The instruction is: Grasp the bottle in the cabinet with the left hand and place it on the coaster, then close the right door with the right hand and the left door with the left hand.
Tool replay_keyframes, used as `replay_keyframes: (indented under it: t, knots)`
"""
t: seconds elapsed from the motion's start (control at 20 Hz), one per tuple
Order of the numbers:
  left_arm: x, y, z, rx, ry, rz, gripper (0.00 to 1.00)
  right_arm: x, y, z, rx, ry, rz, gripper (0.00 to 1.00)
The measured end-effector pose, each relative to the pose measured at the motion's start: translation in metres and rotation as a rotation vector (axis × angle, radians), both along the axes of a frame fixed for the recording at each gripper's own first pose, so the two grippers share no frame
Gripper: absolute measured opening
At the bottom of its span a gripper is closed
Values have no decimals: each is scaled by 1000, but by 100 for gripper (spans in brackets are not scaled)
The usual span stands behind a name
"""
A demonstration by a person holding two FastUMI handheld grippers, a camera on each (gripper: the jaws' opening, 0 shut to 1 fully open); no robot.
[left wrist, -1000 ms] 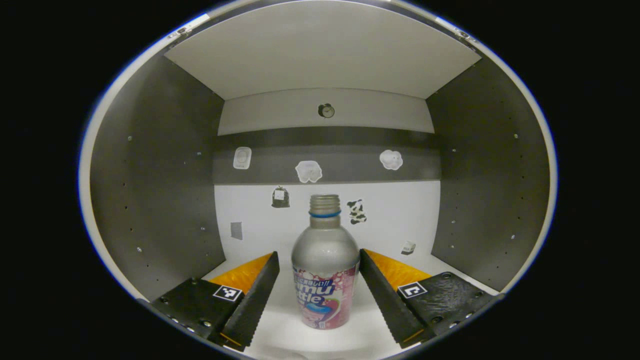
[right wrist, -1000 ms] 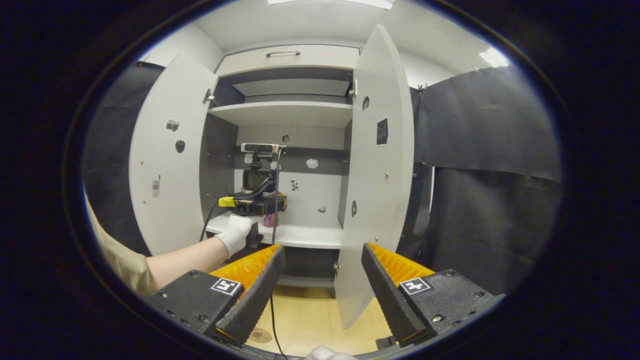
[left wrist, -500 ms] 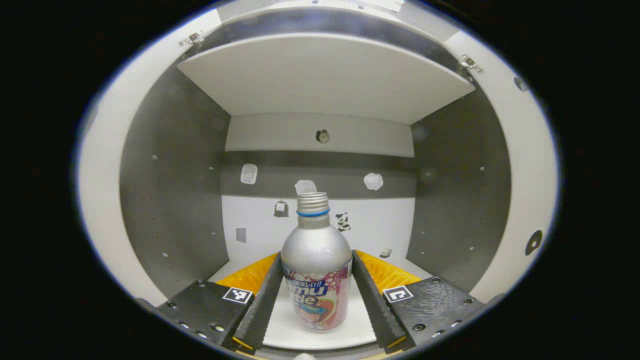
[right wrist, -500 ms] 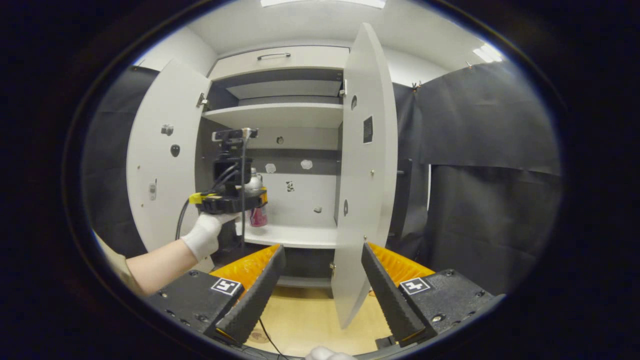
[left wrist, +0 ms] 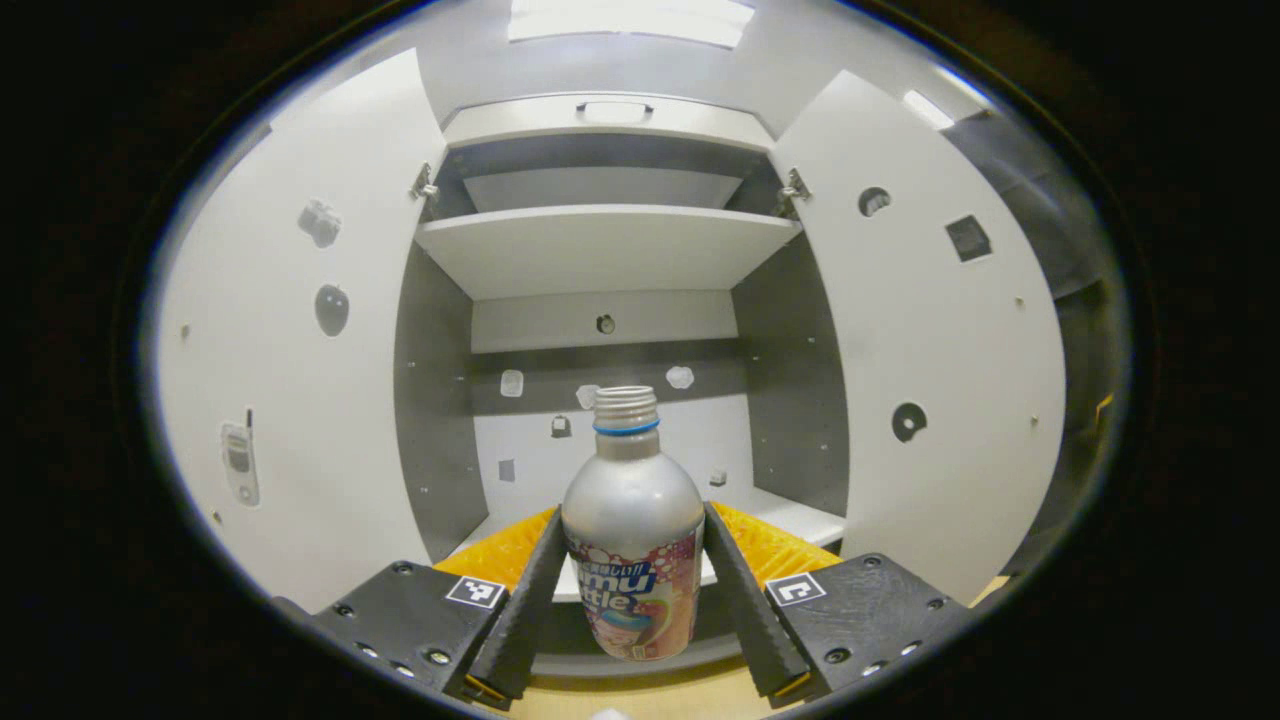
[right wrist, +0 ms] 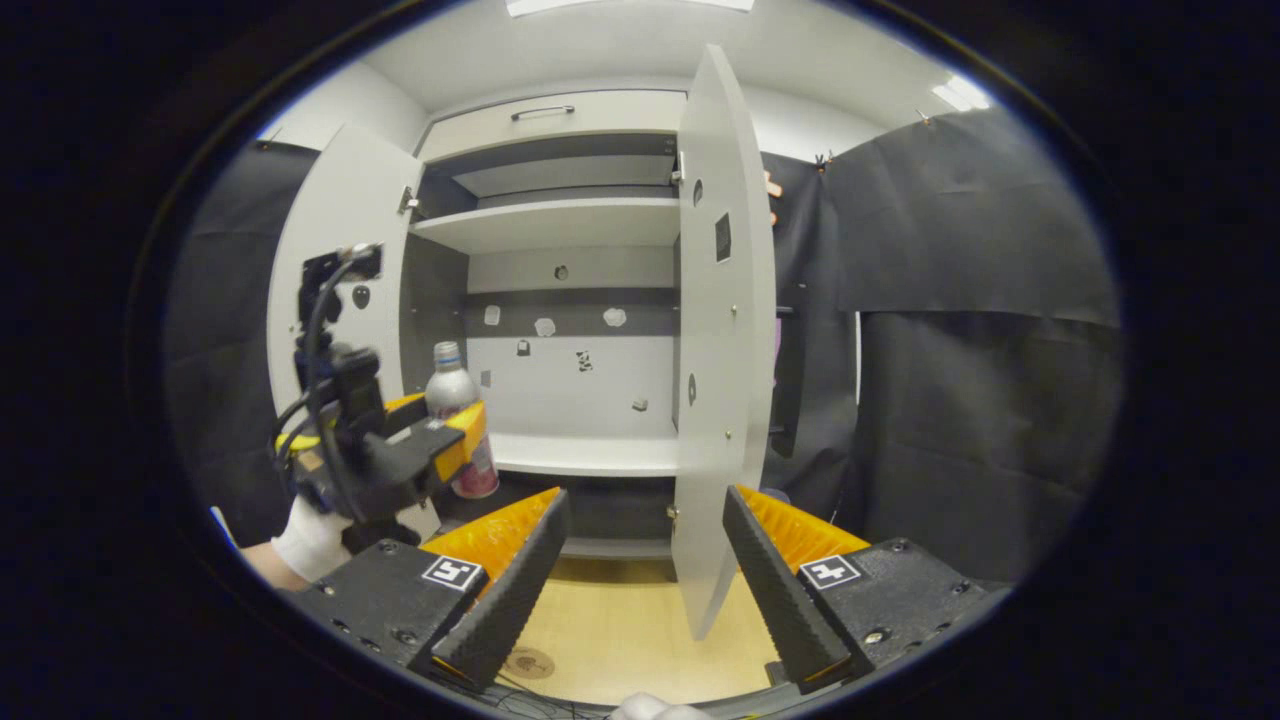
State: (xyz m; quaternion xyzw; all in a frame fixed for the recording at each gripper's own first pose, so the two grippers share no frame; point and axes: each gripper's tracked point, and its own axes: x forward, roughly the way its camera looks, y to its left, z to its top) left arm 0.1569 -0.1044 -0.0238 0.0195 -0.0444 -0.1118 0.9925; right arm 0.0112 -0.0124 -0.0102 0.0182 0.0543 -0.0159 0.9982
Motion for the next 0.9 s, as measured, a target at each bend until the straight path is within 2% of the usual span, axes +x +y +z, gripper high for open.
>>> replay_keyframes:
  t: [0.1, 0.15, 0.2, 0.3, 0.35, 0.45, 0.5, 0.55, 0.65, 0.75, 0.8, 0.9]
  knots:
    - [-25, 3, -26, 36, 17, 9, 84, -4, -1, -3, -5, 7, -1, 100]
    - [-38, 0, -40, 38, 27, -1, 80, -6, -4, -3, -15, 9, -10, 100]
    - [-51, -5, -53, 37, 36, -22, 84, -7, -8, -4, -24, 10, -19, 100]
    - [-76, -14, -78, 32, 50, -63, 83, -12, -11, -6, -35, 18, -30, 100]
    - [-88, -18, -92, 23, 61, -80, 80, -14, -11, -7, -40, 25, -30, 100]
    - [-109, -27, -118, -10, 86, -120, 83, -17, -10, -12, -47, 41, -25, 100]
    - [-117, -28, -129, -26, 87, -130, 80, -21, -10, -15, -46, 51, -26, 100]
    - [-124, -28, -139, -47, 81, -128, 83, -25, -10, -18, -43, 61, -25, 100]
    - [-136, -31, -170, -64, 135, -131, 80, -29, -10, -22, -48, 74, -26, 100]
    - [-149, -32, -200, -79, 182, -134, 80, -32, -9, -27, -57, 89, -24, 100]
    - [-153, -34, -212, -86, 192, -141, 84, -34, -9, -29, -63, 95, -24, 100]
    - [-160, -38, -229, -83, 194, -166, 84, -37, -9, -30, -72, 104, -24, 100]
